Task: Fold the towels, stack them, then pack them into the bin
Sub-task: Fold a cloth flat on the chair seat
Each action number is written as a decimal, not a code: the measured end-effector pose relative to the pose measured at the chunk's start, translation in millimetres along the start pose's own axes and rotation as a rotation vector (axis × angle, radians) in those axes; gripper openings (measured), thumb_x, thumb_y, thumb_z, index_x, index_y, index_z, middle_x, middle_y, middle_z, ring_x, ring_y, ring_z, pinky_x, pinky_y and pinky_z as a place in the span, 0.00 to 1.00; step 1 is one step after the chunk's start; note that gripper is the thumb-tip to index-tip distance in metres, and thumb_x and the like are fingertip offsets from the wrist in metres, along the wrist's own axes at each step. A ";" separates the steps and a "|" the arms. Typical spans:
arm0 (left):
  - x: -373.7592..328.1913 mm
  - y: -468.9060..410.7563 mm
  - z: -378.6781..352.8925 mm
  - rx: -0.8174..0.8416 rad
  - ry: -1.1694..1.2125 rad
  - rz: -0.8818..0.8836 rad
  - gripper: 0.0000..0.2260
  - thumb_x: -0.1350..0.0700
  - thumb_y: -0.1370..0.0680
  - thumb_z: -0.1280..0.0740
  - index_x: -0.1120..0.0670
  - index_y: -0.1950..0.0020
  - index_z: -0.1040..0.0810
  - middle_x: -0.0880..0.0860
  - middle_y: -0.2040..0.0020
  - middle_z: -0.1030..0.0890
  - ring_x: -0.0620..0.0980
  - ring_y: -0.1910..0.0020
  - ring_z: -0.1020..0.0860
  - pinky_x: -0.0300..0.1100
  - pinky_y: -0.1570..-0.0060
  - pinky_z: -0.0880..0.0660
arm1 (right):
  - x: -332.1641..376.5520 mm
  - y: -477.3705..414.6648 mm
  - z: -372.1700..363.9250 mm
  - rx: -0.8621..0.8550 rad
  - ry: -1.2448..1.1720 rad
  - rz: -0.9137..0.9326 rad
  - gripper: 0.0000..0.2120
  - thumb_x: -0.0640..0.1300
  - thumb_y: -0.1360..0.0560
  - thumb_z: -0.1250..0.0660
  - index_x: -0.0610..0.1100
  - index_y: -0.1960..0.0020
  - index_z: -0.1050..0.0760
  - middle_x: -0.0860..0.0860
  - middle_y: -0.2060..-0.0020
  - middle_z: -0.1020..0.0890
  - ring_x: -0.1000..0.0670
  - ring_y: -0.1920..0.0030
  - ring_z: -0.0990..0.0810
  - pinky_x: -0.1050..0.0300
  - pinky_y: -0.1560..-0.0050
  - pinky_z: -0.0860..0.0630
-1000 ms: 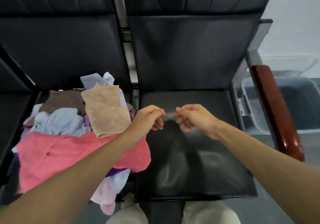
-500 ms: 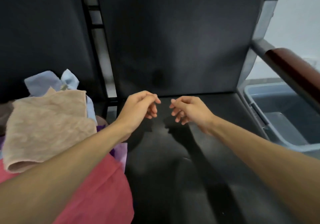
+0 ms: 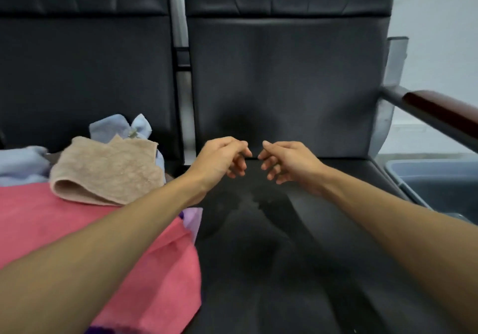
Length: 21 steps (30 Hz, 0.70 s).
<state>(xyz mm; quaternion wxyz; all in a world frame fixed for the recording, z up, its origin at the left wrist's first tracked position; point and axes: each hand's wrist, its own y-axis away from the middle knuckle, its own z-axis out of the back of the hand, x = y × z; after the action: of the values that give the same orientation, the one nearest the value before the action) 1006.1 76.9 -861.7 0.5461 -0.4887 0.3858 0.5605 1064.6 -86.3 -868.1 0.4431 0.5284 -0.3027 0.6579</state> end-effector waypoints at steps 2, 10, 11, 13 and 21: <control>-11.1 23.0 2.5 -0.038 0.006 0.026 0.13 0.56 0.20 0.39 0.56 0.61 0.22 0.52 0.72 0.23 0.51 0.71 0.23 0.42 0.66 0.30 | 10.5 20.7 -5.6 0.024 -0.035 0.013 0.15 0.53 0.20 0.40 0.43 0.55 0.22 0.49 0.67 0.20 0.52 0.72 0.23 0.60 0.69 0.28; -62.8 126.3 38.6 -0.199 -0.091 0.110 0.09 0.58 0.22 0.37 0.57 0.61 0.22 0.54 0.68 0.22 0.48 0.69 0.24 0.40 0.66 0.30 | 69.7 100.4 -27.1 0.216 0.123 0.080 0.17 0.53 0.20 0.41 0.41 0.51 0.22 0.47 0.62 0.20 0.51 0.67 0.22 0.58 0.66 0.25; -65.5 136.5 44.9 -0.221 -0.125 0.120 0.09 0.58 0.23 0.36 0.56 0.62 0.21 0.54 0.68 0.21 0.49 0.68 0.24 0.41 0.65 0.29 | 73.5 107.0 -30.2 0.230 0.159 0.090 0.17 0.53 0.20 0.41 0.41 0.51 0.22 0.47 0.62 0.19 0.51 0.67 0.22 0.58 0.66 0.24; -70.6 158.2 60.1 -0.272 -0.190 0.134 0.08 0.59 0.24 0.36 0.56 0.62 0.21 0.54 0.67 0.21 0.50 0.65 0.23 0.40 0.63 0.28 | 80.7 118.8 -38.7 0.279 0.269 0.116 0.14 0.52 0.20 0.40 0.42 0.52 0.22 0.48 0.62 0.19 0.52 0.67 0.22 0.59 0.66 0.23; -63.9 193.9 125.8 -0.467 -0.234 0.049 0.08 0.59 0.23 0.37 0.62 0.56 0.21 0.52 0.68 0.23 0.46 0.66 0.24 0.39 0.63 0.29 | 99.5 113.6 -122.6 0.344 0.558 0.353 0.06 0.49 0.23 0.35 0.50 0.52 0.20 0.58 0.57 0.18 0.58 0.56 0.21 0.59 0.53 0.23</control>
<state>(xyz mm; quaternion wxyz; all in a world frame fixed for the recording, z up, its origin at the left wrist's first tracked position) 793.6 162.9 -791.1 0.4457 -0.5239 0.1921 0.7000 904.8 -2.1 -796.0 0.2928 0.3352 -0.1418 0.8842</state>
